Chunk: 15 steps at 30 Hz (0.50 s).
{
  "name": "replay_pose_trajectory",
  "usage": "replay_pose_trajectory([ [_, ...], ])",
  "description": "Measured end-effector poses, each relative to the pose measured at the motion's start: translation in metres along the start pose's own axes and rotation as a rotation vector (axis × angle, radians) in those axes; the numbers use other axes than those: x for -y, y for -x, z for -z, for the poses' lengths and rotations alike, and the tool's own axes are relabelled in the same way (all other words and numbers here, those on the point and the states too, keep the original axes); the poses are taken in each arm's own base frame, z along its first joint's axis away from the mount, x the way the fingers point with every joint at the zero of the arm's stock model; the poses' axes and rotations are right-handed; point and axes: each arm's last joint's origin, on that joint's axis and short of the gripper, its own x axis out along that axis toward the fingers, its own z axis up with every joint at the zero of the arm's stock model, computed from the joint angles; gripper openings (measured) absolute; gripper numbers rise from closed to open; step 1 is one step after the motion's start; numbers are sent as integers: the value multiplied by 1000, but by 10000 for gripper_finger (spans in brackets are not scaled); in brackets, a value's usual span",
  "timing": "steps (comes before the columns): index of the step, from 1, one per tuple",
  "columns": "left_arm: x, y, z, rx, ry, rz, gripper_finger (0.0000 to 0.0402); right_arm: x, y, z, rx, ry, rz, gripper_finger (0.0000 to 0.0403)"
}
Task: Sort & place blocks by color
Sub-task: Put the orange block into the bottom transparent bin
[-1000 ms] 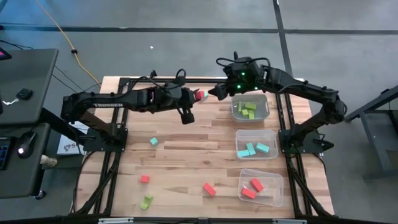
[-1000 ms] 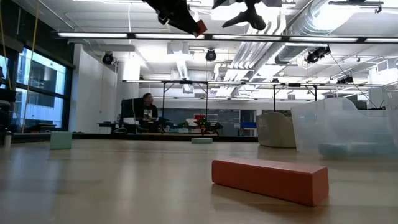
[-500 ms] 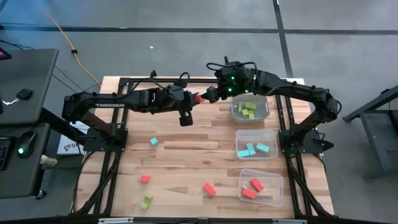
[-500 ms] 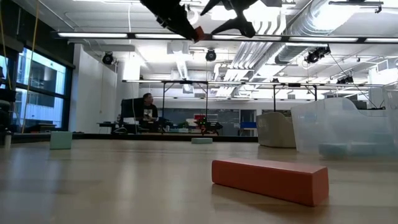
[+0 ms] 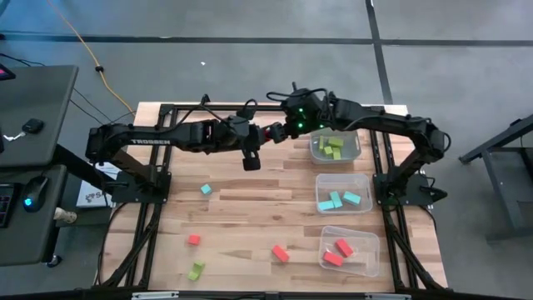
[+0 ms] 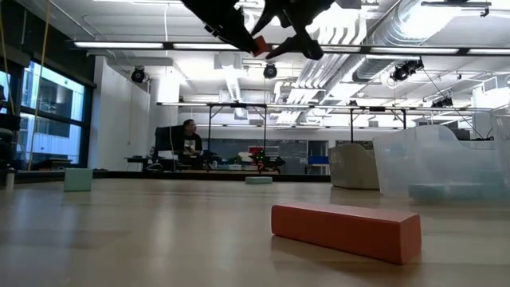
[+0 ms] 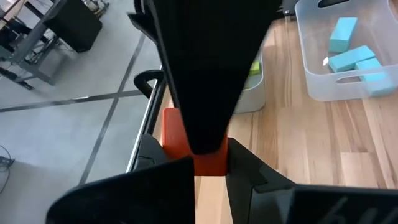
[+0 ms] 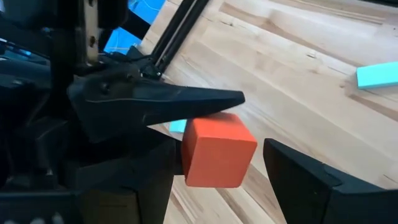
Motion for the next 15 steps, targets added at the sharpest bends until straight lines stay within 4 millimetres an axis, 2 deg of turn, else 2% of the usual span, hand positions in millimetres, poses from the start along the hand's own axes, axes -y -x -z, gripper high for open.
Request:
replay_pose_trajectory([
  [8, 0, 0, 0, 1, 0, 0, 9, 1, -5, 0, 4, 2, 16, 221],
  [15, -1, 0, 0, -3, 2, -6, 9, 0, -6, -1, 22, -2, 7, 133],
])
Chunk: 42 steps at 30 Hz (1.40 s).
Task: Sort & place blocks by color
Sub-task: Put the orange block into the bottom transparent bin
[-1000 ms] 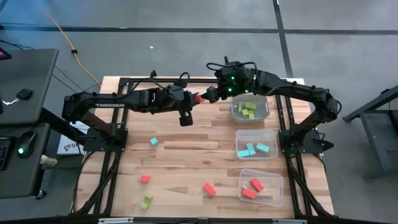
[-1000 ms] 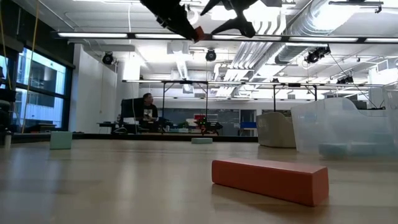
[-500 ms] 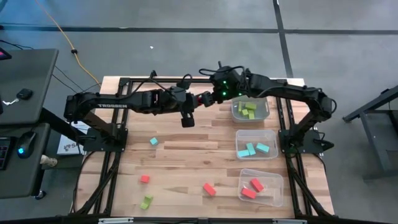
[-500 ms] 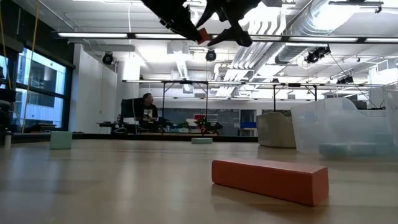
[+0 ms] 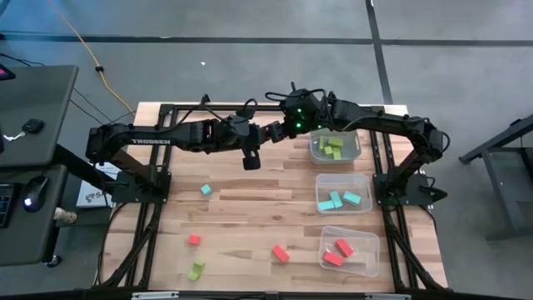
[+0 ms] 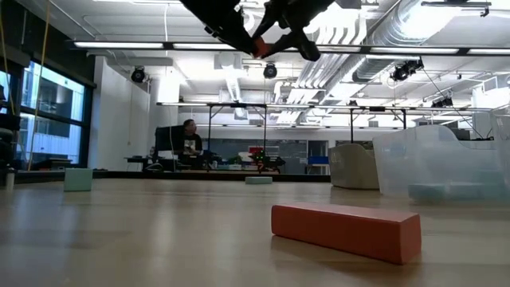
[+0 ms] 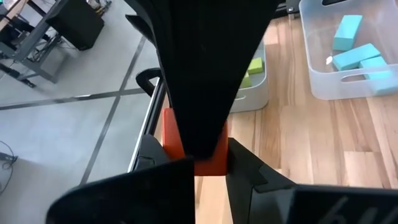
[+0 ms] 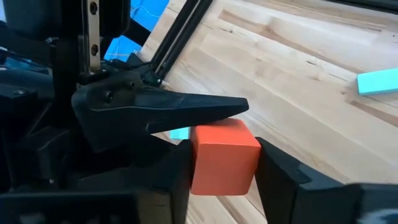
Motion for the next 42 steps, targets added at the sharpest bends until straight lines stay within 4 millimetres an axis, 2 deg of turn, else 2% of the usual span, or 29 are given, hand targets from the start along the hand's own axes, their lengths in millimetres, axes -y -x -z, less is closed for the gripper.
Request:
replay_pose_trajectory([
  [2, 0, 0, 0, -1, 1, -2, 9, 0, 0, -1, 4, 0, -2, 117],
  [14, 0, 0, 0, -2, 0, -3, 13, 0, 0, 0, -3, 12, -4, 117],
  [17, 0, 0, 0, 0, -29, 0, 32, 0, 0, 1, -11, 15, -1, 117],
  [23, 1, 0, 0, 5, -71, 15, 98, 3, 0, 7, -61, 20, 48, 117],
  [29, -1, 0, 3, -36, -78, -35, 142, 7, 1, 29, -199, 44, 177, 117],
  [34, -2, 1, 7, -96, -102, -96, 145, 4, 5, 52, -284, 72, 293, 117],
  [42, -2, 1, 7, -104, -95, -98, 143, -14, 13, 95, -437, 153, 353, 117],
])
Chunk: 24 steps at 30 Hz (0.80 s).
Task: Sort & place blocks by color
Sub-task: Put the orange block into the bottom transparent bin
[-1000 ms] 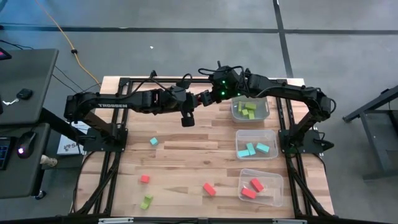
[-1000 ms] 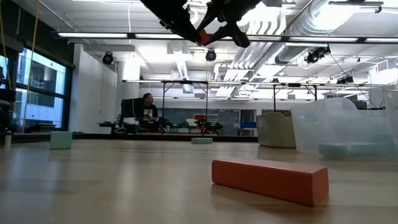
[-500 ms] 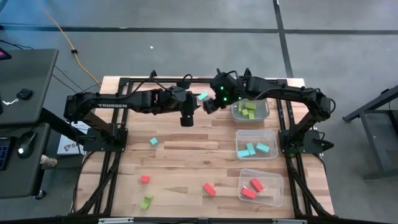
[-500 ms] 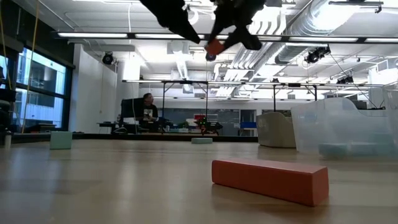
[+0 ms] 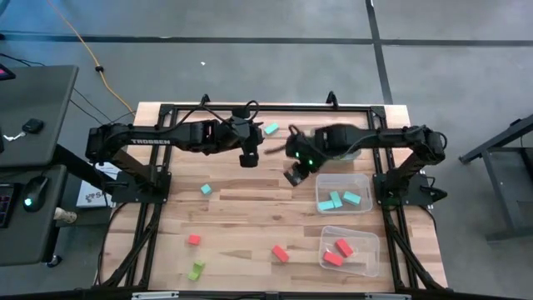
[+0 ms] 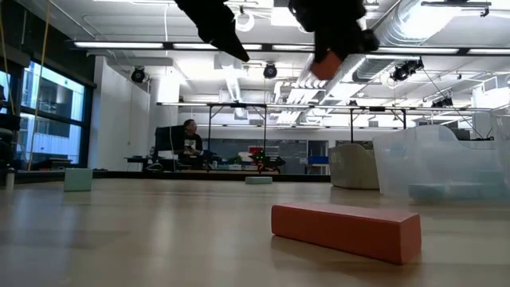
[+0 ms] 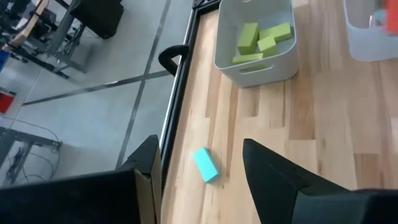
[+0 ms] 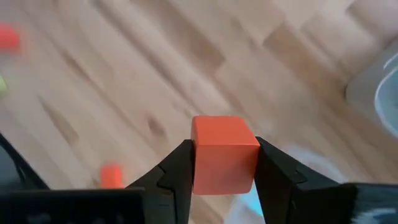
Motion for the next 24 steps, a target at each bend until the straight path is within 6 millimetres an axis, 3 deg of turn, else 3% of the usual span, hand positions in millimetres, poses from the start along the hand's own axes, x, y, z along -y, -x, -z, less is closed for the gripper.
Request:
replay_pose_trajectory([
  [11, 1, 0, 1, -5, 239, 15, 142, -34, 1, 73, -126, 236, 107, 117],
  [24, 15, 4, 1, -43, 626, 273, 142, -66, 12, 156, -135, 326, 106, 117],
])
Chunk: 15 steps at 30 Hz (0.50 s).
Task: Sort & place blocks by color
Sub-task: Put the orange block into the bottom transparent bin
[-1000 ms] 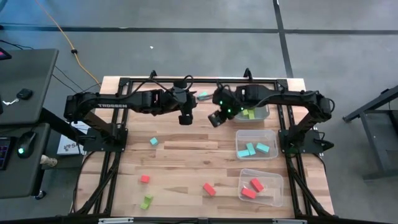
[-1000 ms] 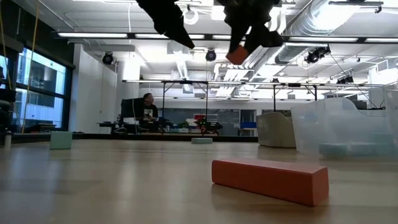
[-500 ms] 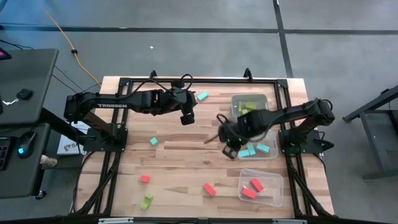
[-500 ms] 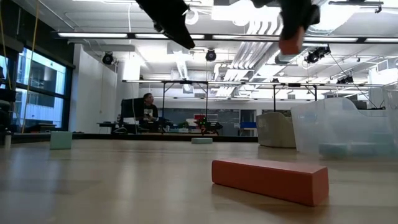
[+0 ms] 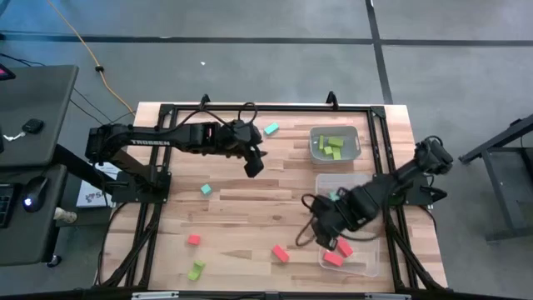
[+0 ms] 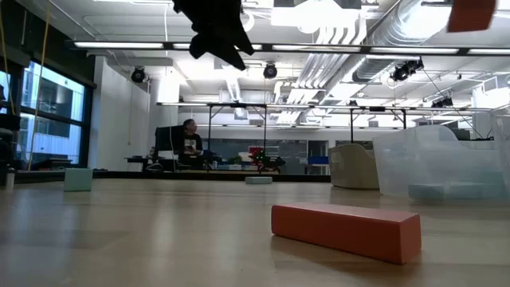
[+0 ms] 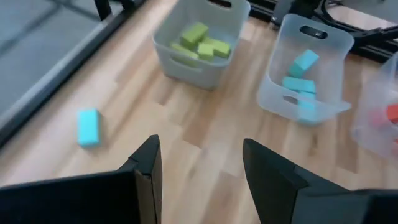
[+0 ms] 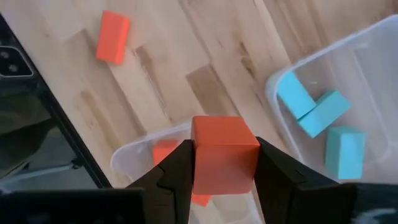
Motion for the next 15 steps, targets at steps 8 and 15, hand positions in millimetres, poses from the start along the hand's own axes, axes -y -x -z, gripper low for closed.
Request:
replay_pose_trajectory([
  [8, 28, 7, 16, -88, 58, 67, 142, -16, -19, 37, -14, -44, 10, 117],
  [15, 57, 16, 29, -119, 15, 135, 142, -22, -56, 61, -31, -130, -40, 117],
])
